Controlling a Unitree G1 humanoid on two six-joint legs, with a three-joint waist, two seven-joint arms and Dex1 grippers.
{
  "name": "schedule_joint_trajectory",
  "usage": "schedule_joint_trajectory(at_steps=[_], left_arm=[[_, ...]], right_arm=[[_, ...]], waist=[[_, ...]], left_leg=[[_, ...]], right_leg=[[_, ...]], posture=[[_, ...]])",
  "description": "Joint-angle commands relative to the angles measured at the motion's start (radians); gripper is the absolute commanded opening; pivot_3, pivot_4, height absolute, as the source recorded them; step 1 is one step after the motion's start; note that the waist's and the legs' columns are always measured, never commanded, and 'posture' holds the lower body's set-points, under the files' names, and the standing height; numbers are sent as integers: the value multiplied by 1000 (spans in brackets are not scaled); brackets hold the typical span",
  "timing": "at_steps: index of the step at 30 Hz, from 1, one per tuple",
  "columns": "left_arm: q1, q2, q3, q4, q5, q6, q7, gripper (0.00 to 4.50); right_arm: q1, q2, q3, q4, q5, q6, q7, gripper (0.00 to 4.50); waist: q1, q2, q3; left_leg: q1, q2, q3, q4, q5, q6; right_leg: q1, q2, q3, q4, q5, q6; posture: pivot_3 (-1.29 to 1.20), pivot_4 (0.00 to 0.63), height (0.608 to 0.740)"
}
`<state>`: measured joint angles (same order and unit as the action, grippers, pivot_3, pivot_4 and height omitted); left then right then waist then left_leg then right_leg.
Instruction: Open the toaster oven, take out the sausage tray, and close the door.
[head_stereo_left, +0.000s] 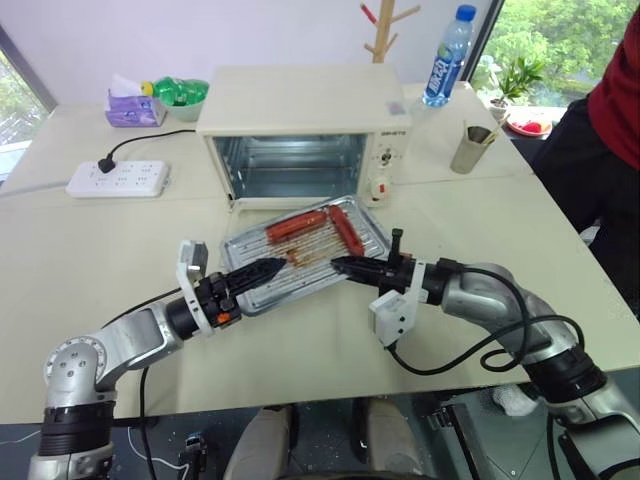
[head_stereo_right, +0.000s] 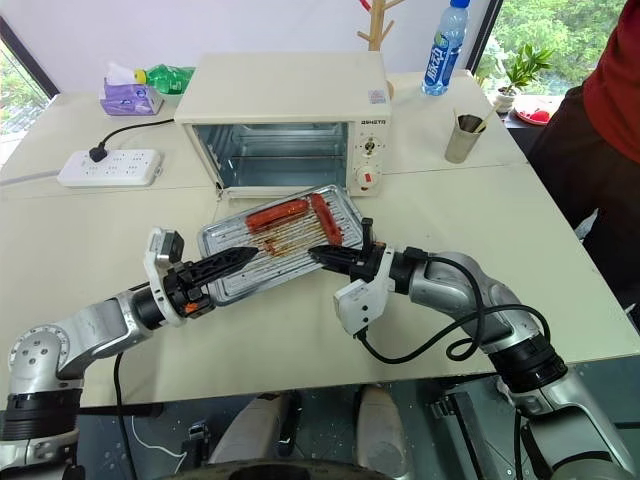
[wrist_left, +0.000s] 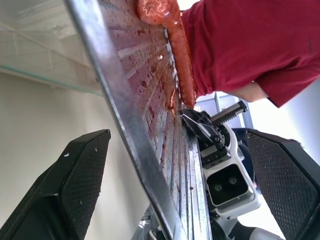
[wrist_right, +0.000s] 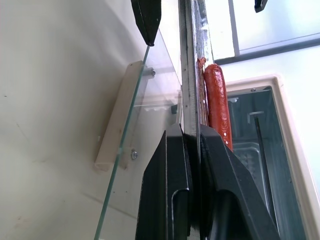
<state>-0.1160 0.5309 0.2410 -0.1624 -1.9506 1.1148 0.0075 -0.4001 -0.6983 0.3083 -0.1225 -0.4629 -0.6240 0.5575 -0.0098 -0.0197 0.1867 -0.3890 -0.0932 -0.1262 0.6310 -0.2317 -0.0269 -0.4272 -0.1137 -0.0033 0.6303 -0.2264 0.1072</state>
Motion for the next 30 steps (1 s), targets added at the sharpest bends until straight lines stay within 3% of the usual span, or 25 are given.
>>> schedule_joint_trajectory(at_steps=[1, 9, 19, 23, 28, 30], left_arm=[[-9, -8, -10, -35, -22, -11, -20, 3959], [-14, -4, 0, -15, -22, 7, -43, 36], [45, -45, 2, -32, -22, 19, -29, 36], [63, -64, 24, -36, -22, 5, -8, 0], [77, -85, 78, -41, -22, -14, 22, 0], [90, -89, 99, -51, -22, -21, 30, 0]], right_arm=[[-1, 8, -27, -63, 13, -8, -10, 0], [5, 1, -34, -67, 7, -19, -13, 0], [18, -8, -44, -76, 21, -16, 2, 0], [28, -10, -51, -84, 35, -10, 14, 1546], [48, -25, -63, -111, 99, 23, 47, 4138], [64, -37, -77, -133, 154, 43, 70, 4138]], waist=[[0, 0, 0], [0, 0, 0], [0, 0, 0], [1, 0, 0], [2, 0, 0], [2, 0, 0]], left_leg=[[0, 0, 0, 0, 0, 0], [0, 0, 0, 0, 0, 0], [0, 0, 0, 0, 0, 0], [0, 0, 1, 0, 0, 0], [0, 0, 1, 0, 0, 0], [0, 0, 1, 0, 0, 0]], right_leg=[[0, 0, 0, 0, 0, 0], [0, 0, 0, 0, 0, 0], [0, 0, 0, -1, 0, 0], [0, 0, 0, -1, 0, -1], [0, 0, 0, -1, 0, -1], [0, 0, 0, -1, 0, -1]], posture=[[0, 150, 740], [0, 150, 740], [0, 150, 740], [0, 150, 740], [0, 150, 740], [0, 150, 740]])
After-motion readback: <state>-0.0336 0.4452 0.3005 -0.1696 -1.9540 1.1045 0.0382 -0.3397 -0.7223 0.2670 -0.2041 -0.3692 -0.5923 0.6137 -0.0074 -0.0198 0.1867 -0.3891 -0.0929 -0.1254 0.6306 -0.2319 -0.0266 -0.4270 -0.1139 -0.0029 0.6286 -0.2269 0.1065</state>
